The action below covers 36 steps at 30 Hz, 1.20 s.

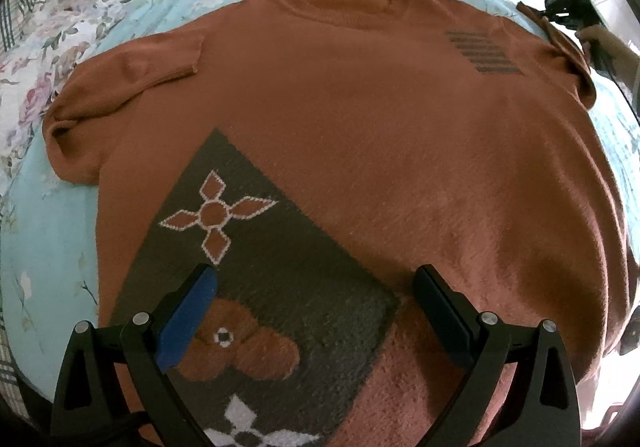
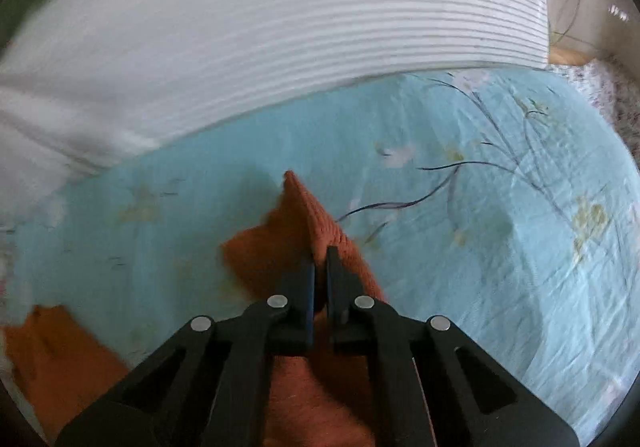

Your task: Fold small clothes

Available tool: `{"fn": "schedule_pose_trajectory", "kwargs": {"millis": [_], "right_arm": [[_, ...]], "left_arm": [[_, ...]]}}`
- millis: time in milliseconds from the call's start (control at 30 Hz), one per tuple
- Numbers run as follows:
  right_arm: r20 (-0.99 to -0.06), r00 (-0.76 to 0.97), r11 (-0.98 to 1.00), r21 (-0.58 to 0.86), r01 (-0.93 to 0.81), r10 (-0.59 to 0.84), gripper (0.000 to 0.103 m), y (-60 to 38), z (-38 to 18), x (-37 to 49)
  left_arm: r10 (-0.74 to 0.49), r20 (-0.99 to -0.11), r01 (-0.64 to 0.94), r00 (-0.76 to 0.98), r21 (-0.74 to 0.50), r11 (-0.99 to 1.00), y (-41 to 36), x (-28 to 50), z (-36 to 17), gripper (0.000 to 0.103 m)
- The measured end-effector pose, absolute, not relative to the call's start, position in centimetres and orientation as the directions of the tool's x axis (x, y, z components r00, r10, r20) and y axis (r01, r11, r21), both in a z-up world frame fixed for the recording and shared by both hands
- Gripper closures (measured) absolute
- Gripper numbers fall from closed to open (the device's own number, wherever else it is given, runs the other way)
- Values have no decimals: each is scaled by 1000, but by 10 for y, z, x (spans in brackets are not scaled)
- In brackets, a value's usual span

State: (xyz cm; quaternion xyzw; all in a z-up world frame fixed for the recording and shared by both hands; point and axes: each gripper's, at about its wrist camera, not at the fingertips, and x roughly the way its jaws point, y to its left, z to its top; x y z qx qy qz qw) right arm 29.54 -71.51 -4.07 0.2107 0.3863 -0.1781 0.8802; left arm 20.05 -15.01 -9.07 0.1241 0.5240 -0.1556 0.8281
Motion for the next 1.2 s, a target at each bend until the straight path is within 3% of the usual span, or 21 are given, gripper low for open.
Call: {"fn": "schedule_pose_trajectory", "kwargs": {"millis": [300,533,900,1067,1200], "right_arm": [[-597,777,849,501,167,200,98,-573,-16,266],[-507,752,786,618,-24,421,98,-426,-37,277],[-556,611,766,628,-134,563,97,-295,-93,294],[-616,527,774,619,-137,586,89,-280,-114,292],[-589,555,758,641,-121,587,69,-302,-109,265]], "left_arm": [[-179,-891,387,416,-5,922,-152,194,-84,4],[-218,-883,341,415,-72,938,-136,185,-77,4],[-258,-864,258,432,-156,954,-98,194,-73,4],[-304,-846,221,438,-226,949,-74,214,-70,4],[-374,-818,223,437,-304,926,-62,244,-67,4]]}}
